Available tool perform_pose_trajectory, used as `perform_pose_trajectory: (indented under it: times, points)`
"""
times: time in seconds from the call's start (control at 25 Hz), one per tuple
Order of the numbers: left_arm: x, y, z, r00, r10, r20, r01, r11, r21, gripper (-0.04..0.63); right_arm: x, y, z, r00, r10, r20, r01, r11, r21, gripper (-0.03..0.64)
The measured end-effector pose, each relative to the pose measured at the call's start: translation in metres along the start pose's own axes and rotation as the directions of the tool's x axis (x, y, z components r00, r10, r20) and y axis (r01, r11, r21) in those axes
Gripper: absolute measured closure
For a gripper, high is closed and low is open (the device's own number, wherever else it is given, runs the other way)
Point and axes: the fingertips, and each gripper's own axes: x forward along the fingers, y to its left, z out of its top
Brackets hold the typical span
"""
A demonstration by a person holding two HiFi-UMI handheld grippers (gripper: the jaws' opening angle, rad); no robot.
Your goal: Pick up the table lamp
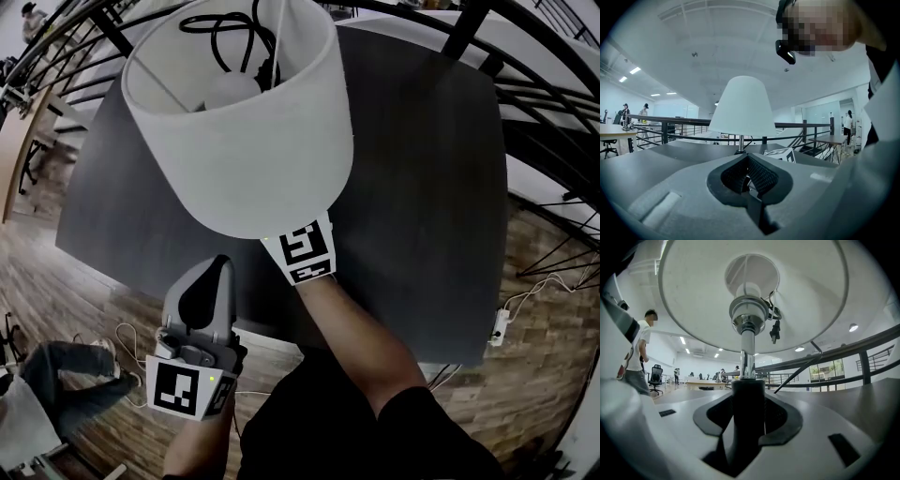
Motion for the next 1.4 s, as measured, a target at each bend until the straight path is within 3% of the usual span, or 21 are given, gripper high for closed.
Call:
perform_pose_trajectory:
  times: [0.12,0.32,0.6,0.76,0.96,1.4]
  points:
    - [-0.001,-0.003,-0.001,1.000,-0.001,0.014,0.001,1.000,0.000,0.591,0.002,-0.005,0.001,1.000,-0.006,0.008,0.006,1.000,0.002,0.454]
    - [-0.008,0.001,-0.017,1.000,0.008,-0.029,-0.006,0.999,0.053,0.591,0.006,-0.006,0.004,1.000,-0.015,0.016,0.015,1.000,-0.020,0.454]
    - [0.008,0.007,-0.009,0.999,0.025,0.047,-0.027,0.999,0.040,0.591,0.010,-0.011,0.002,1.000,-0.016,0.008,0.016,1.000,-0.023,0.454]
    - [0.014,0.008,-0.007,0.998,0.027,0.065,-0.029,0.999,0.029,0.591,0.011,-0.009,0.002,1.000,-0.024,-0.002,0.024,0.998,-0.062,0.496]
    - [0.011,0.006,-0.011,0.999,0.035,0.021,-0.035,0.999,0.026,0.591,0.006,-0.012,0.004,1.000,-0.024,0.008,0.025,0.997,-0.069,0.508]
    - [0.004,0.004,-0.003,0.997,0.059,0.054,-0.060,0.998,0.011,0.591,-0.001,-0.007,0.003,0.998,0.005,-0.064,-0.008,0.998,-0.055,0.511]
